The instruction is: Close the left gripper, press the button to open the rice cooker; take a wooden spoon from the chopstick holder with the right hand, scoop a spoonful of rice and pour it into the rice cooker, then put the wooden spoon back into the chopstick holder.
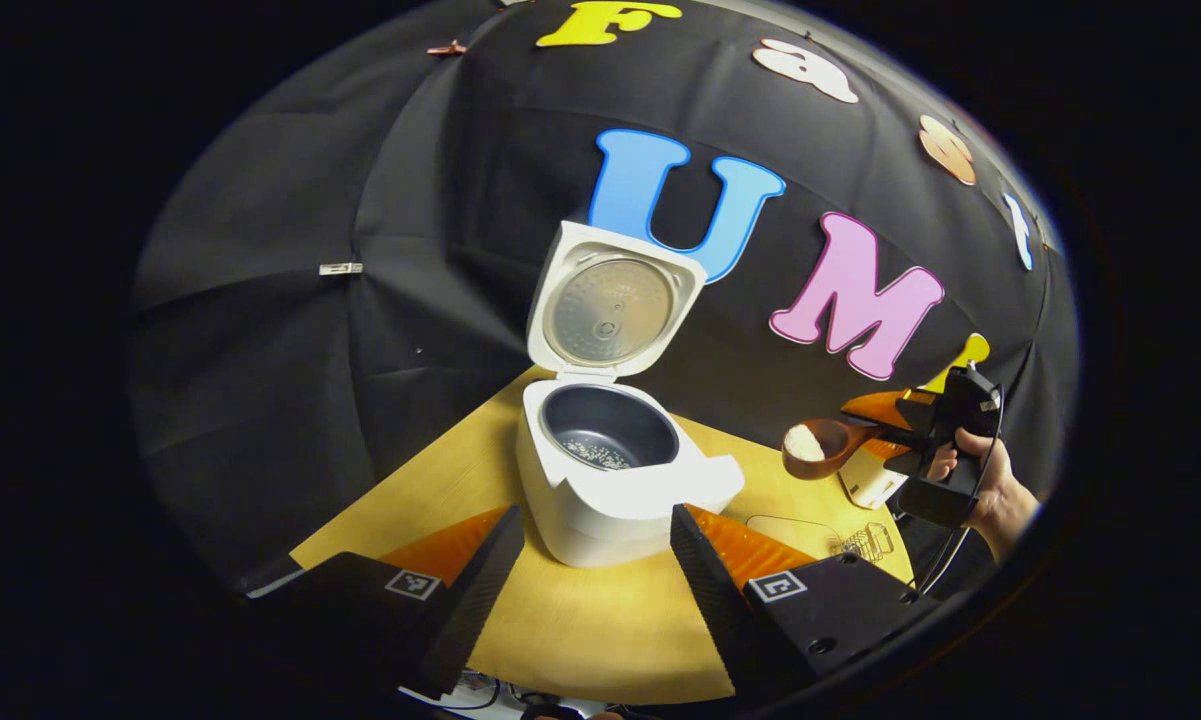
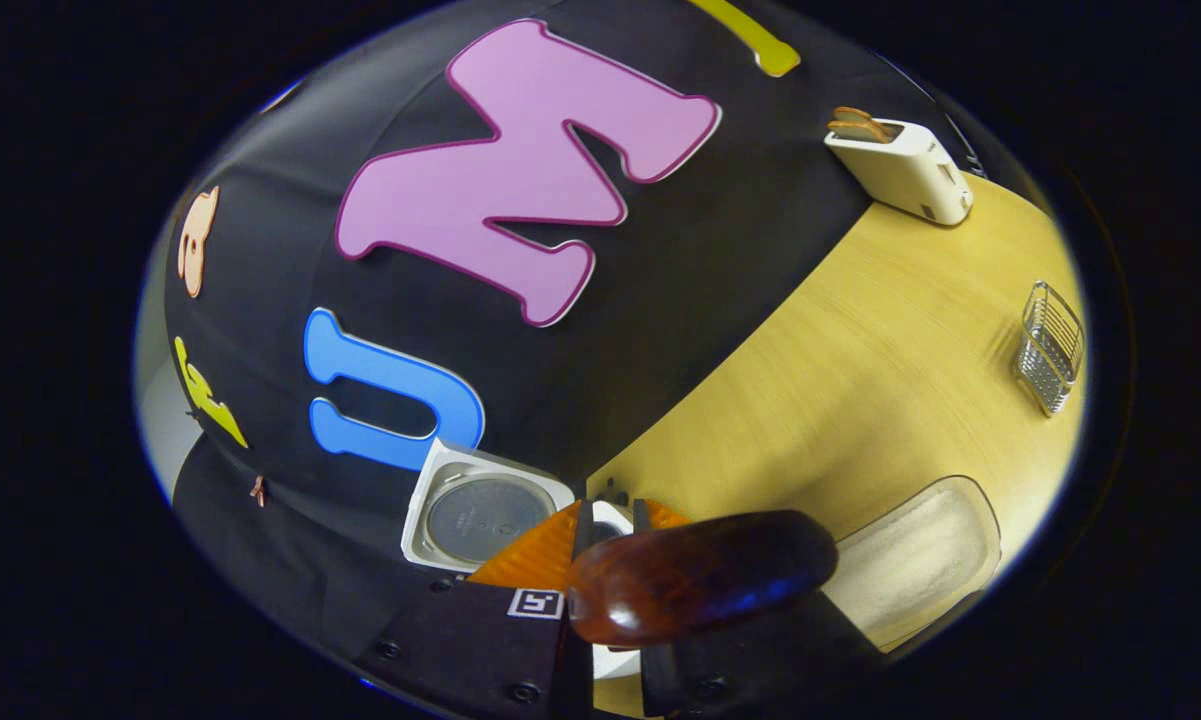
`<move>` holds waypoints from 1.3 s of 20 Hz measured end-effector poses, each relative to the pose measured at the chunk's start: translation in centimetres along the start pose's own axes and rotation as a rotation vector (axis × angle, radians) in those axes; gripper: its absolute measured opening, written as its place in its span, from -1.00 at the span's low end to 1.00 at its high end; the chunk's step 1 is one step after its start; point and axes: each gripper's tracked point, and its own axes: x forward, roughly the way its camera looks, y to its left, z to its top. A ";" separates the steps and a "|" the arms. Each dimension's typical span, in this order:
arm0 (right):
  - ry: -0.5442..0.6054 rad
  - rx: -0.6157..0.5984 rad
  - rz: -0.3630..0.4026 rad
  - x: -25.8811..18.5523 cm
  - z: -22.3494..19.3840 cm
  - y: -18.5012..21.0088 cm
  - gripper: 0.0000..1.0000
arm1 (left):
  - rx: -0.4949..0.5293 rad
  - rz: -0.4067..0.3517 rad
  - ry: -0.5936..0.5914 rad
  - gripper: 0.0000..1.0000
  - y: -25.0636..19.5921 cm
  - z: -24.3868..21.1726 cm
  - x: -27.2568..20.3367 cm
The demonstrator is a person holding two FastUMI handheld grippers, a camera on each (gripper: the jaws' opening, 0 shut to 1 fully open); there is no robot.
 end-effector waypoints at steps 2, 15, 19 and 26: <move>0.010 0.017 0.019 1.5 -0.7 1.7 -0.77 | -0.007 0.011 0.008 0.92 0.8 -0.2 -0.4; 0.020 -0.218 0.085 13.0 -6.6 9.9 -0.78 | -0.103 0.117 0.002 0.92 7.2 -0.2 -2.2; 0.019 -0.381 0.071 15.7 -9.4 10.1 -0.78 | -0.108 0.145 0.008 0.92 9.1 -0.2 -2.1; 0.011 -0.681 0.065 18.0 -13.3 9.1 -0.78 | -0.103 0.156 0.009 0.92 10.3 -0.1 -1.6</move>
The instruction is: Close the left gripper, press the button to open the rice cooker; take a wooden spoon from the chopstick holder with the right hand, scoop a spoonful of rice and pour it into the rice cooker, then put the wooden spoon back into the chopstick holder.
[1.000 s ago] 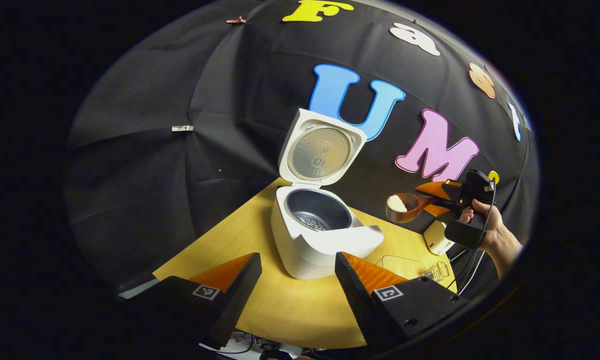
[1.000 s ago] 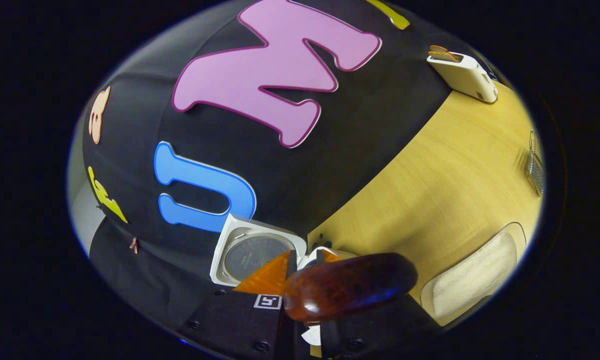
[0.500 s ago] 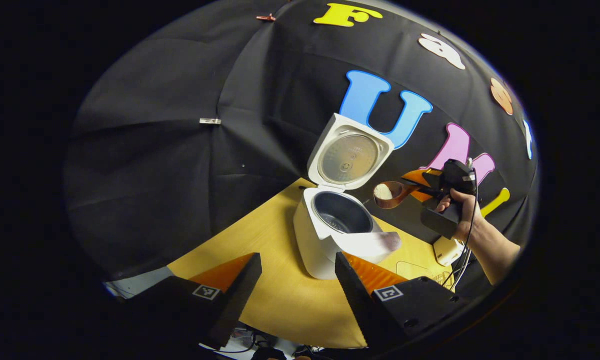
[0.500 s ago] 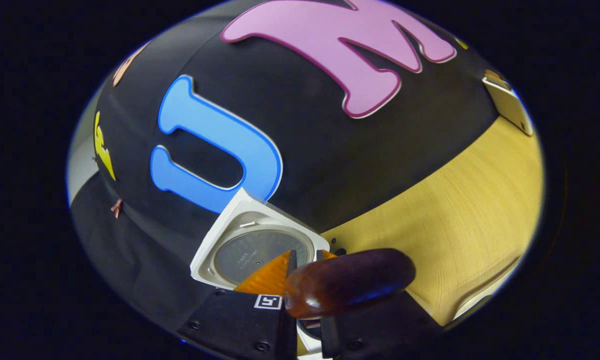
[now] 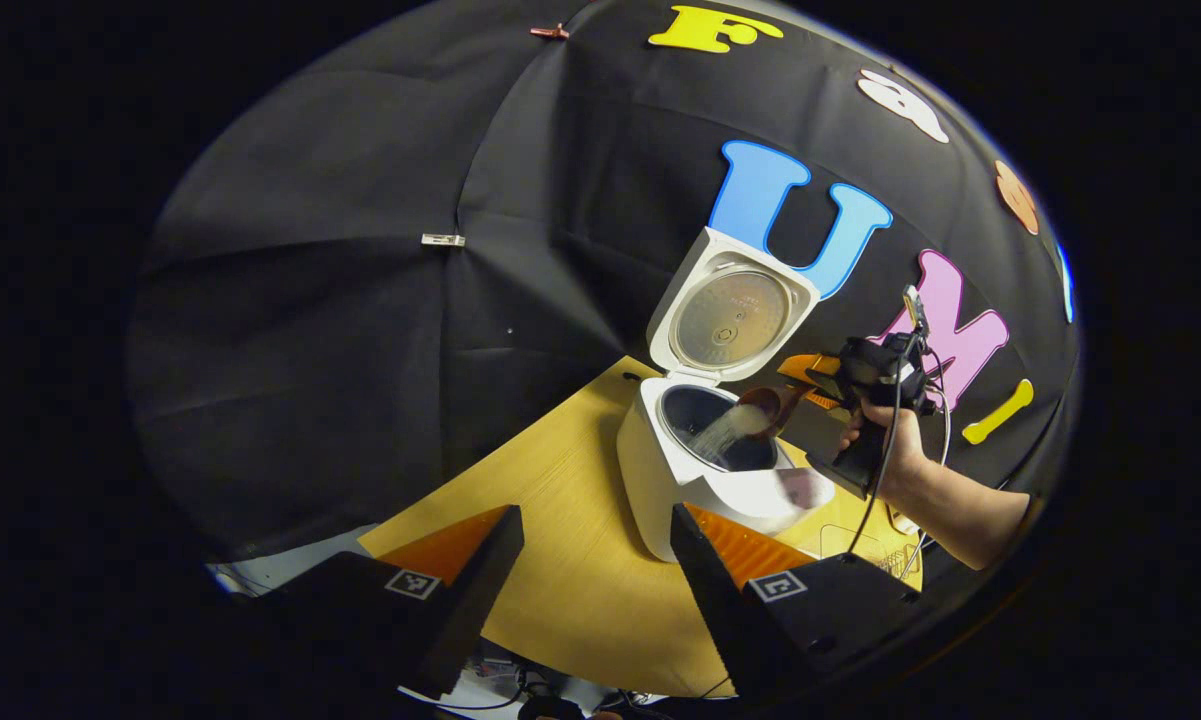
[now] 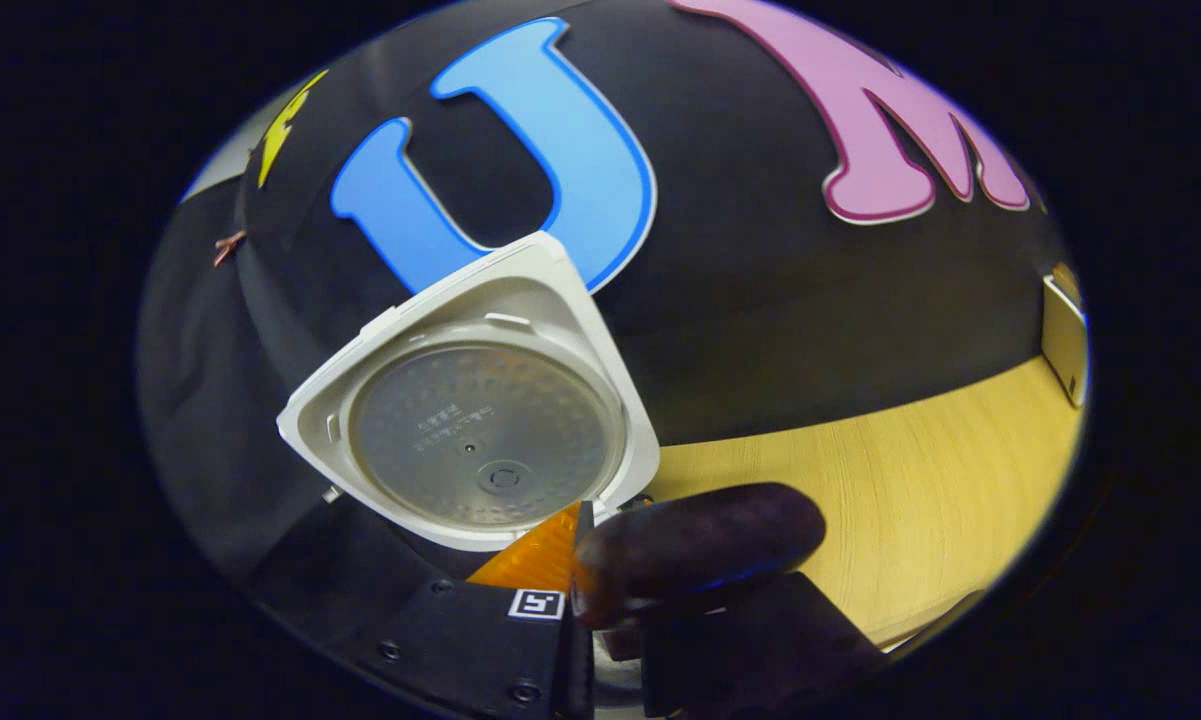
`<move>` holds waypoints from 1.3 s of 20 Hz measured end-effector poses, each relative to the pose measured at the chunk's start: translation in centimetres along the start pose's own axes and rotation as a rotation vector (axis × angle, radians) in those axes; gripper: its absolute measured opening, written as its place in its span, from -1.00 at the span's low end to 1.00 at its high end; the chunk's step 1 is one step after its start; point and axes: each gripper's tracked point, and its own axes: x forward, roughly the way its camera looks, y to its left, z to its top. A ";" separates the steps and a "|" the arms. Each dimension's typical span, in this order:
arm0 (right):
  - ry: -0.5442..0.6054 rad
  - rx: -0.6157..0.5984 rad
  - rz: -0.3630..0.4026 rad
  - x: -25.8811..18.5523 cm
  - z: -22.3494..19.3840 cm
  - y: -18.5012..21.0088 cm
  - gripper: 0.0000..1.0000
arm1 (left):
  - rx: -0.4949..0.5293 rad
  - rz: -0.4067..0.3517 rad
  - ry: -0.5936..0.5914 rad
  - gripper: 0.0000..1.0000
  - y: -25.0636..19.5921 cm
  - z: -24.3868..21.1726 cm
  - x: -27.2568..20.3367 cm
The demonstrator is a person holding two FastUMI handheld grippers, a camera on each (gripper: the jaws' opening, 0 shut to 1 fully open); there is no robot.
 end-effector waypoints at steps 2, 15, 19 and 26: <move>-0.017 -0.115 0.014 0.3 0.1 0.7 -0.78 | -0.001 0.003 -0.001 0.92 0.0 -0.1 0.1; -0.144 -0.803 0.134 -1.5 -0.4 7.4 -0.55 | -0.068 0.027 0.004 0.92 0.8 -1.5 0.0; -0.155 -0.841 0.145 -1.6 -0.5 7.7 -0.55 | -0.077 0.040 0.005 0.92 1.1 -1.4 0.0; -0.152 -0.381 0.129 -4.2 5.4 6.9 -0.55 | -0.057 0.006 -0.037 0.91 -0.2 0.3 -0.2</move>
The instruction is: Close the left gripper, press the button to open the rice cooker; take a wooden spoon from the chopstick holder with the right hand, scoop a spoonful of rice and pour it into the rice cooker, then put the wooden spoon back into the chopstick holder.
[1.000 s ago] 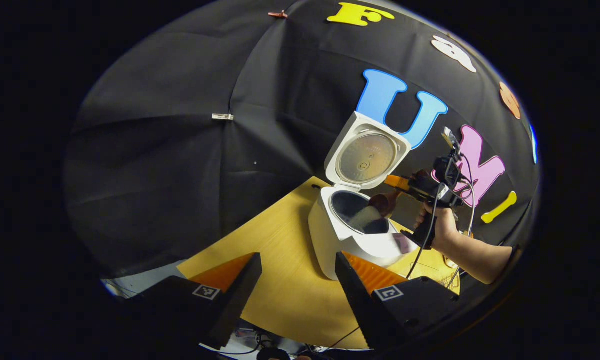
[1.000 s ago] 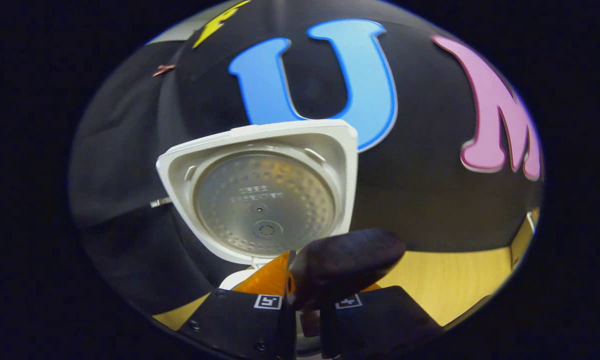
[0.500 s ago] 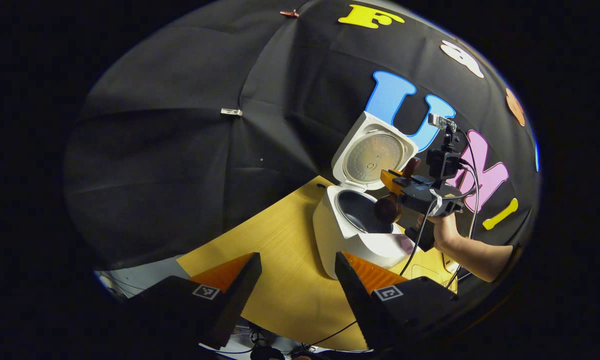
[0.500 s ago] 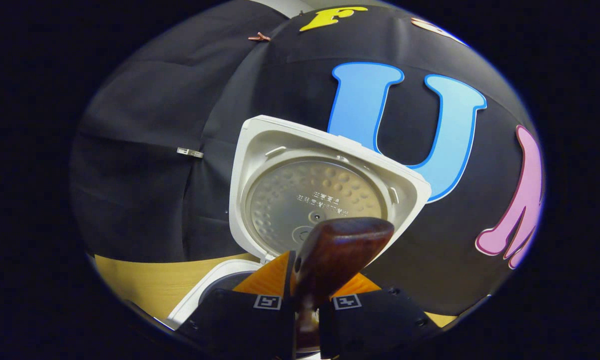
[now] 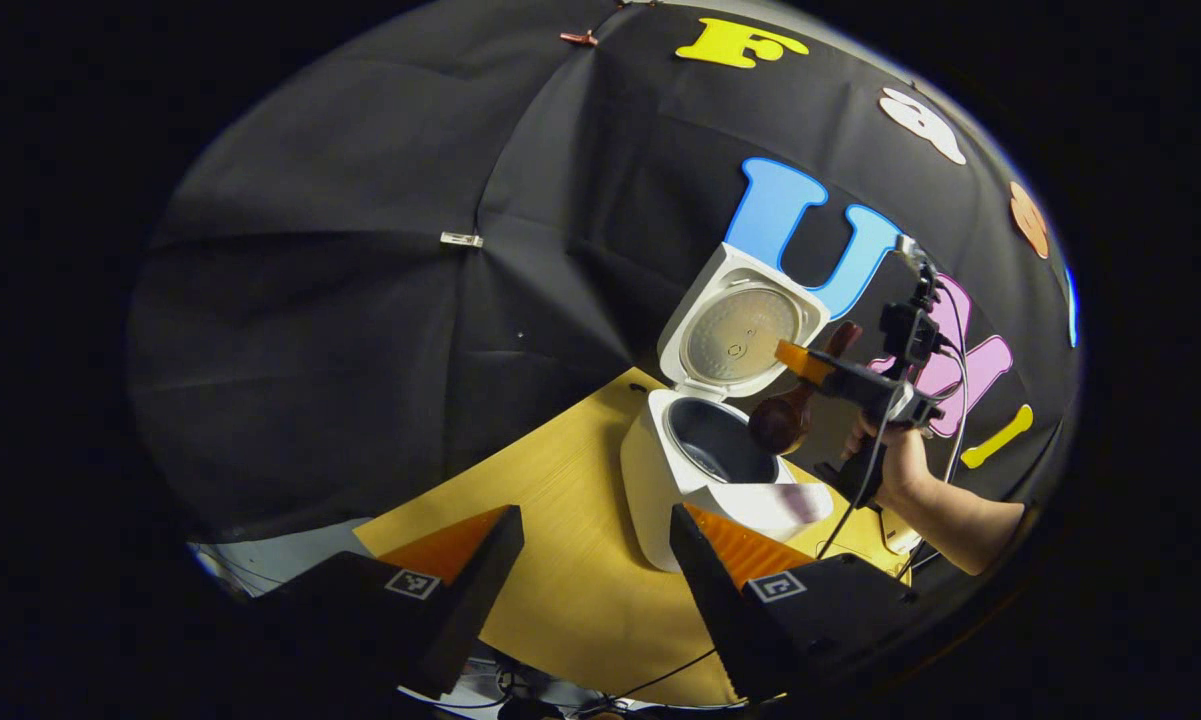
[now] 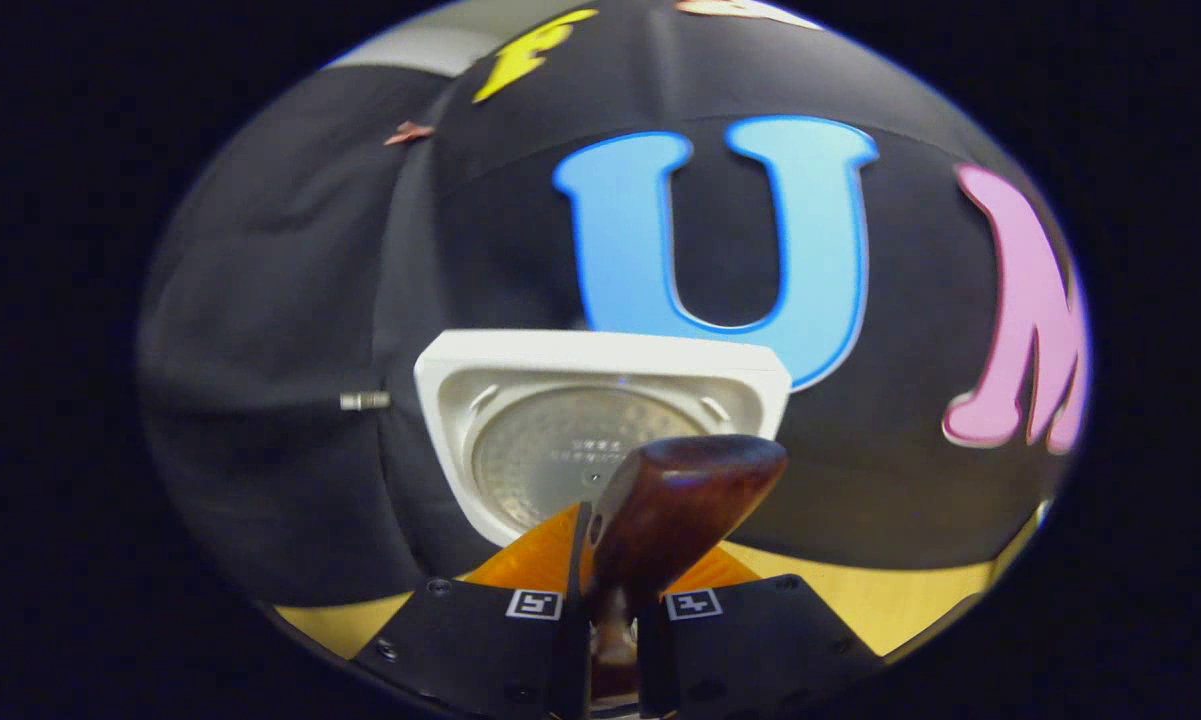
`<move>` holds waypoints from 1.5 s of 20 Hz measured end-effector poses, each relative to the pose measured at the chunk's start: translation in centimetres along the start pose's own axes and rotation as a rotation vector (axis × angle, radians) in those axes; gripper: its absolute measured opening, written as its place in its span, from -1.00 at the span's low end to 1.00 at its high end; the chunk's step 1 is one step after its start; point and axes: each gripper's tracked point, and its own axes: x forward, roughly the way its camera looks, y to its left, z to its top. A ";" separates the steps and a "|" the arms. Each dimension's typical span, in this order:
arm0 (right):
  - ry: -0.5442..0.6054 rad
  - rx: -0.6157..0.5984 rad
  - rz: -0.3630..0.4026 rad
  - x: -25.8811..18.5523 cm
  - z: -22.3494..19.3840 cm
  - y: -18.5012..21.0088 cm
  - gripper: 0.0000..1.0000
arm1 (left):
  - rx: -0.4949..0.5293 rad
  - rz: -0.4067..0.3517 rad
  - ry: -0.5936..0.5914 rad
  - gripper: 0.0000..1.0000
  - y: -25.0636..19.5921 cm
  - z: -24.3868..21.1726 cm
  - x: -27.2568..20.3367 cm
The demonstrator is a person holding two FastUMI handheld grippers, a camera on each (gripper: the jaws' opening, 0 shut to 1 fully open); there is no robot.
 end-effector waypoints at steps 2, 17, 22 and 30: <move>-0.029 0.034 -0.029 -1.0 2.2 -2.0 -0.55 | 0.014 -0.013 0.002 0.92 -0.9 0.0 0.3; -0.071 0.238 -0.127 -11.6 6.0 -15.2 -0.56 | 0.166 -0.173 0.001 0.92 -13.1 -0.2 2.5; -0.073 0.271 -0.249 -16.7 5.1 -23.8 -0.55 | 0.233 -0.205 0.010 0.91 -16.6 -0.5 3.6; -0.079 0.274 -0.460 -25.5 2.1 -36.6 -0.55 | 0.312 -0.197 0.020 0.91 -20.5 -1.2 5.0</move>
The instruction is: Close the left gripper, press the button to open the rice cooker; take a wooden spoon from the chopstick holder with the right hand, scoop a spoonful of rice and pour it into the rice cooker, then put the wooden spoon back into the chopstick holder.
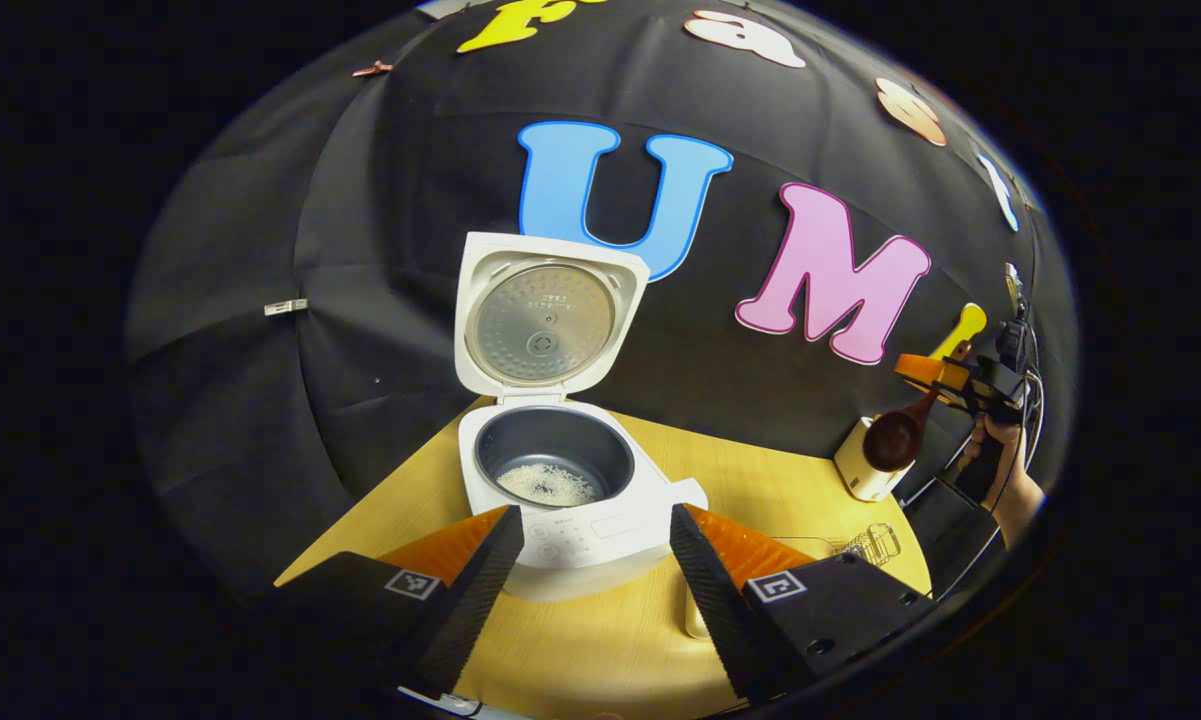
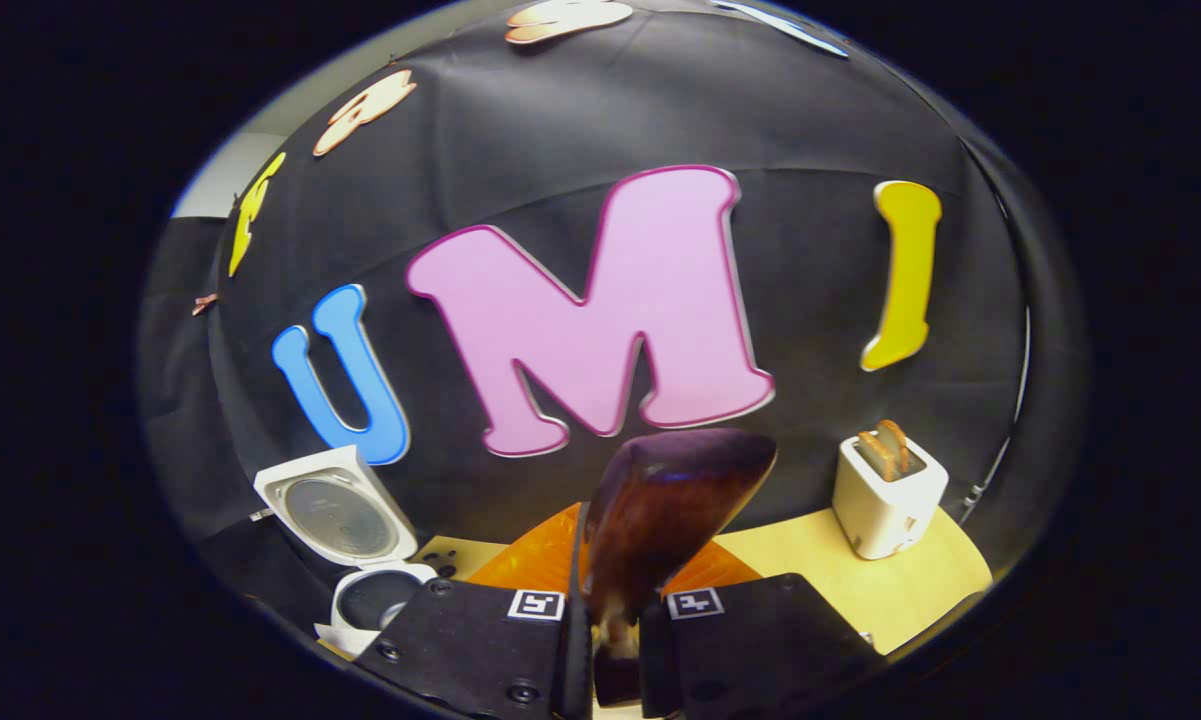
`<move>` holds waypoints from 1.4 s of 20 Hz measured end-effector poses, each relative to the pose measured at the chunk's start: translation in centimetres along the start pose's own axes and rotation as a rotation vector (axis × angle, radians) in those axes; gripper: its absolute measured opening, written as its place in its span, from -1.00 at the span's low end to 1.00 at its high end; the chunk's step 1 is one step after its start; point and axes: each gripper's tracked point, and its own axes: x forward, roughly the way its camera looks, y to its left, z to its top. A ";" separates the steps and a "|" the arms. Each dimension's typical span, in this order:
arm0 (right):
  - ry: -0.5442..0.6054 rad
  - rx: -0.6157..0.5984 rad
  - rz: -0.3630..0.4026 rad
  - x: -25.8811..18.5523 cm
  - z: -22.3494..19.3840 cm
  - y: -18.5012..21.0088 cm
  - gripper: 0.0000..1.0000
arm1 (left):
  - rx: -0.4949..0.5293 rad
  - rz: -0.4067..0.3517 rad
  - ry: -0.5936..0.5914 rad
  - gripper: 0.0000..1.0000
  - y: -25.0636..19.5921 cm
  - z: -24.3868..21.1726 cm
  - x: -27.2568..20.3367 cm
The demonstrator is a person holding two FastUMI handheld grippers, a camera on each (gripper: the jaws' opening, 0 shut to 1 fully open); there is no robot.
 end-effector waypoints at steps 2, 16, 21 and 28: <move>0.018 0.006 -0.039 0.0 -1.3 -3.3 -0.55 | 0.018 0.007 0.009 0.91 -0.8 -0.2 0.3; 0.149 0.097 -0.291 -2.1 -11.8 -21.4 -0.55 | 0.026 0.133 0.021 0.92 -2.7 0.0 0.9; 0.213 0.069 -0.313 -1.5 -16.4 -22.4 -0.55 | 0.027 0.205 -0.044 0.91 0.8 3.9 -0.6; 0.308 0.075 -0.347 -1.1 -21.3 -22.4 -0.54 | -0.025 0.243 -0.060 0.91 2.8 4.6 -1.8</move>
